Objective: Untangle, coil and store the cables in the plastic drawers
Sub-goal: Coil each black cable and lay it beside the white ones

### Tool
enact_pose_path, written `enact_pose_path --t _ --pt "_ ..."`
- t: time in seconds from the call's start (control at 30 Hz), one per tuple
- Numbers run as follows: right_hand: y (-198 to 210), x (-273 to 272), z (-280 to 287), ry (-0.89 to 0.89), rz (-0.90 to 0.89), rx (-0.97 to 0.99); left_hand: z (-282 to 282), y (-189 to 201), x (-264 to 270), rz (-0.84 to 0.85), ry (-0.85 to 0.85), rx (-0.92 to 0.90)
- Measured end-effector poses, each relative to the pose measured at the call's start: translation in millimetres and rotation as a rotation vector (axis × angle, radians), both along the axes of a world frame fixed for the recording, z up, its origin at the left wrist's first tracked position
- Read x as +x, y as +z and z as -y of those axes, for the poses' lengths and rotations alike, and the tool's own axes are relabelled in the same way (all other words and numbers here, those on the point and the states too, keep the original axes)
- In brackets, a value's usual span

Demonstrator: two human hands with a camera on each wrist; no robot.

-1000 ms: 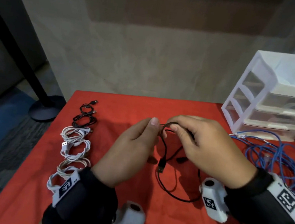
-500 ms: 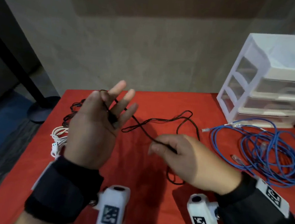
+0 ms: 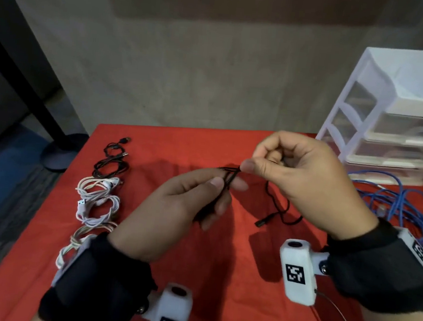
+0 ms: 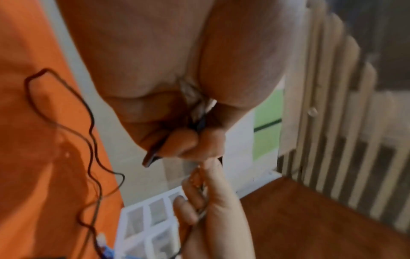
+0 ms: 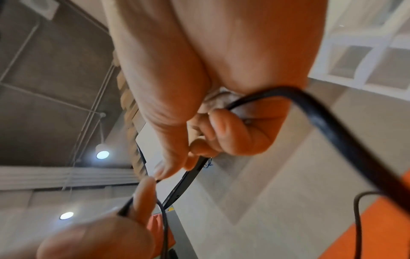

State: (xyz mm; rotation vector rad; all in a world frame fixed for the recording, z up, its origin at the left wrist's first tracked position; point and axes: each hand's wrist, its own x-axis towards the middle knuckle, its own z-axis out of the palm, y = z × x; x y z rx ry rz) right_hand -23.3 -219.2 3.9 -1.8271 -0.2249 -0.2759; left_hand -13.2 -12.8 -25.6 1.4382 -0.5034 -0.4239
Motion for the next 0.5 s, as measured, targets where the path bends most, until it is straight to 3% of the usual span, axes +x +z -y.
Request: enact_pose_path --t 0.13,0.23,0.5 --pt "-7 0 -4 0.064 -0.091 0.077 -3 -1 -4 -0.218 -0.130 -0.147" --pt "-12 -4 -13 0.202 -0.234 0.239 5 0 -10 -0.312 -0.110 -0.241" --pt "-18 -5 -25 0.136 -0.327 0.335 11 -2 -7 -0.232 0.062 -0.201"
